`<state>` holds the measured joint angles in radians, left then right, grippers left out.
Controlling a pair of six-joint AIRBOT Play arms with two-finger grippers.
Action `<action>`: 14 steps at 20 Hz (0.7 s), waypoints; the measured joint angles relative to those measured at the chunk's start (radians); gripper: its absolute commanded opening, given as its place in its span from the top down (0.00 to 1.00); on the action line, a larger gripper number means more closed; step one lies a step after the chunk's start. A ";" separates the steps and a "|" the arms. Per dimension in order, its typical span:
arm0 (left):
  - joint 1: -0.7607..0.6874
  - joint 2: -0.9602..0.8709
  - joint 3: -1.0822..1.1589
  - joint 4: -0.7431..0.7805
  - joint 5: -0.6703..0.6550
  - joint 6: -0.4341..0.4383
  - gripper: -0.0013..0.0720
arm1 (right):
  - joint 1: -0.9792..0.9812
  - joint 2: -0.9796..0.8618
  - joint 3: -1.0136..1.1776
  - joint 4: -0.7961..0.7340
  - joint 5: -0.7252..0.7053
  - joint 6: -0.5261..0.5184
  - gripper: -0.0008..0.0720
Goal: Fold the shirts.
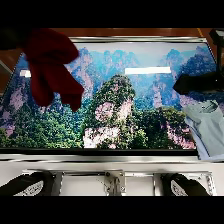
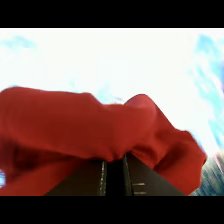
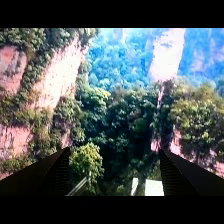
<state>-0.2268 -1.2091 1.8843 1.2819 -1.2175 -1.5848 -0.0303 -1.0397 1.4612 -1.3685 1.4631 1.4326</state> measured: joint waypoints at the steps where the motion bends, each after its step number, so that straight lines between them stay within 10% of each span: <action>1: -0.053 -0.045 -0.013 -0.009 0.009 0.000 0.93 | 0.000 0.003 -0.006 -0.016 0.031 0.001 0.08; 7: -0.317 -0.388 -0.040 -0.031 0.038 -0.002 0.82 | 0.000 0.012 -0.063 -0.053 0.094 0.003 0.08; 9: -0.354 -0.480 -0.042 -0.037 0.040 -0.019 0.03 | 0.000 0.013 -0.087 -0.057 0.098 0.003 0.08; 14: -0.269 -0.547 0.000 -0.068 -0.041 -0.080 0.03 | 0.000 -0.019 -0.145 -0.090 0.037 0.003 0.08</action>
<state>-0.4957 -1.7565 1.8843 1.2140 -1.2583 -1.6650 -0.0303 -1.0584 1.3159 -1.4586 1.5002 1.4357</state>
